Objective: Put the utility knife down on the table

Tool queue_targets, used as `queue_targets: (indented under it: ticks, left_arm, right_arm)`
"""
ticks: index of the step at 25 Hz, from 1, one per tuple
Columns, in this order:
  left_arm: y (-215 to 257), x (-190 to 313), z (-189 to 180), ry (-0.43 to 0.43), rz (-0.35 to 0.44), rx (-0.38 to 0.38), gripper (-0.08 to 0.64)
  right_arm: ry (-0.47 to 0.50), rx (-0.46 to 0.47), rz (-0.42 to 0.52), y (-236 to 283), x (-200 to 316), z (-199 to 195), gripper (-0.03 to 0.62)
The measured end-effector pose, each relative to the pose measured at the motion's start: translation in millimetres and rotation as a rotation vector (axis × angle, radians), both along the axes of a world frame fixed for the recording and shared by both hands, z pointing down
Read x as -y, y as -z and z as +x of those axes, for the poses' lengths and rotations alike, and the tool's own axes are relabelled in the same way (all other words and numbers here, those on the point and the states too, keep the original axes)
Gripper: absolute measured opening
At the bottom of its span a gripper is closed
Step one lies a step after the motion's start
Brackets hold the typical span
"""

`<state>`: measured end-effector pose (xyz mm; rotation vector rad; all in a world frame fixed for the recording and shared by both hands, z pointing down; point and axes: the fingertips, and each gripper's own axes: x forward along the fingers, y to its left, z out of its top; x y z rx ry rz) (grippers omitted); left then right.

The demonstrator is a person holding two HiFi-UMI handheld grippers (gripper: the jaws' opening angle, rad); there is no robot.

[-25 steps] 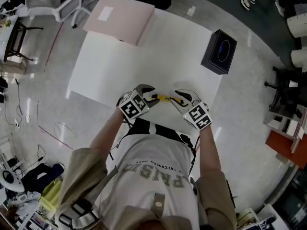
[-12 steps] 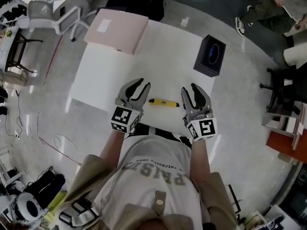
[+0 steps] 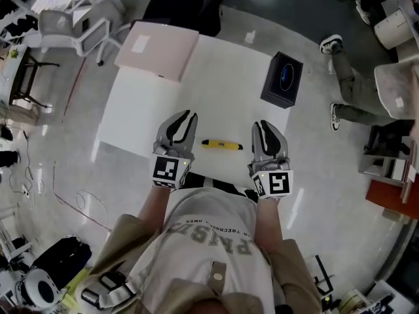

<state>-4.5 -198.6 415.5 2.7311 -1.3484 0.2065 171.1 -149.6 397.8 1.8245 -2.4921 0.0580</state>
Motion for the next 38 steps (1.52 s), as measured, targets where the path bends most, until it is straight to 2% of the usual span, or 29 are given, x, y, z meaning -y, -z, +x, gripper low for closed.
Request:
queue_targets:
  ticks: [4,5,7,16,25,30,35,38]
  left_arm:
    - [5,-2,-4,0.024,0.026,-0.008,0.038]
    - [8,-2,-4,0.023,0.035,-0.014,0.015]
    - [12,-4,-4,0.021,0.056,-0.026,0.012]
    - [30,-4,-8,0.061,0.132,-0.079,0.012]
    - [48,0,-11,0.079,0.189,-0.098,0.012]
    - [52,4,-12,0.079,0.205,-0.095,0.012]
    - [61,13,-9,0.076,0.228,-0.102,0.012]
    - [61,12,-9,0.073,0.226,-0.104,0.012]
  right_arm:
    - [-0.012,-0.036,0.012,6,-3,-1,0.050]
    - [-0.016,-0.047,0.016,7,-4,-1,0.037]
    - [-0.023,-0.067,0.029,9,-6,-1,0.002]
    - [-0.076,-0.119,0.090,21,-10,-1,0.002]
    - [-0.068,-0.075,0.166,39,-13,0,0.002]
    - [-0.080,-0.090,0.169,40,-10,-1,0.002]
    - [-0.092,-0.154,0.152,39,-5,-4,0.000]
    - [-0.096,-0.115,0.140,46,-4,-9,0.000]
